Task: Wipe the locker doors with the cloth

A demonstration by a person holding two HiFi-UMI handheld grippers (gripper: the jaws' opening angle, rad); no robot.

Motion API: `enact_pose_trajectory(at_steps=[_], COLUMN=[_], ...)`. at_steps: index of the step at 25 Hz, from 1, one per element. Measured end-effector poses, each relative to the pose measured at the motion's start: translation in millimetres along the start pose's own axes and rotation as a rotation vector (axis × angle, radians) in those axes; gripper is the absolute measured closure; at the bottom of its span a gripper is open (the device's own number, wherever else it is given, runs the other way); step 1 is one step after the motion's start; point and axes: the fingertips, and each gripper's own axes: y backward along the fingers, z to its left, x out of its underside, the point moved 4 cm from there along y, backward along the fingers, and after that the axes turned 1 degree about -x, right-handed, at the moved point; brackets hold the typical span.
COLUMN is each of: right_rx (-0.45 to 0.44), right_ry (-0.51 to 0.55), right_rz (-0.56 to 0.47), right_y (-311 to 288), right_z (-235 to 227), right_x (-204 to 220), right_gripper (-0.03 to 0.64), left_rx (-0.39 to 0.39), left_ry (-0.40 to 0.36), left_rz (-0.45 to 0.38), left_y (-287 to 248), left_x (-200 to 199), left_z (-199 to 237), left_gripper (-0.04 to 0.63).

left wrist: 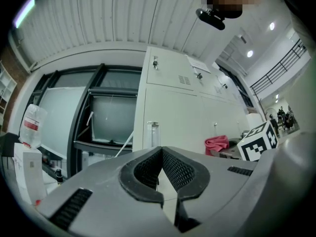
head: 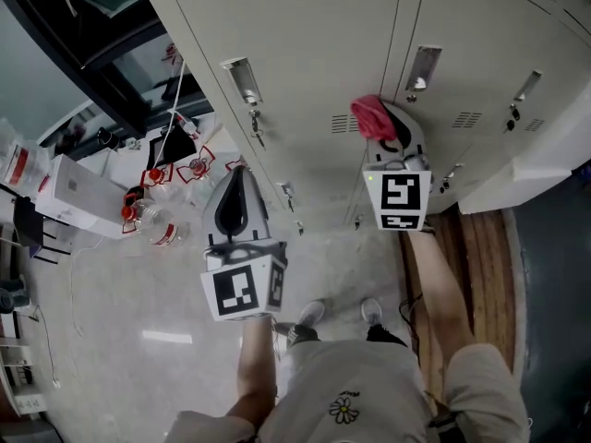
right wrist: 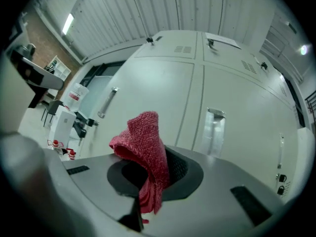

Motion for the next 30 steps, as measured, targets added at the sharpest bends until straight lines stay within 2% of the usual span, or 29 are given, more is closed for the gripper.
enact_pose_trajectory(at_steps=[4, 7, 10, 14, 18, 25, 30], right_rx=[-0.118, -0.234, -0.298, -0.299, -0.269, -0.222, -0.210], right_ry=[-0.015, 0.031, -0.029, -0.084, -0.091, -0.094, -0.098], right_rz=[-0.074, -0.061, -0.072, -0.081, -0.059, -0.005, 0.000], right_y=[5, -5, -19, -40, -57, -71, -75], right_z=[67, 126, 174, 209, 217, 223, 219], right_x=[-28, -35, -37, -41, -39, -26, -21], right_gripper=[0.588, 0.588, 0.588, 0.588, 0.588, 0.588, 0.588], left_rx=[-0.016, -0.018, -0.034, -0.067, -0.111, -0.119, -0.085], left_ry=[0.006, 0.001, -0.012, -0.013, -0.012, -0.013, -0.024], left_rz=[0.011, 0.028, 0.048, 0.065, 0.097, 0.106, 0.098], left_y=[6, 11, 16, 25, 31, 31, 25], left_x=[4, 6, 10, 16, 25, 28, 31], left_z=[11, 20, 30, 49, 67, 77, 73], left_gripper=[0.578, 0.578, 0.578, 0.578, 0.578, 0.578, 0.578])
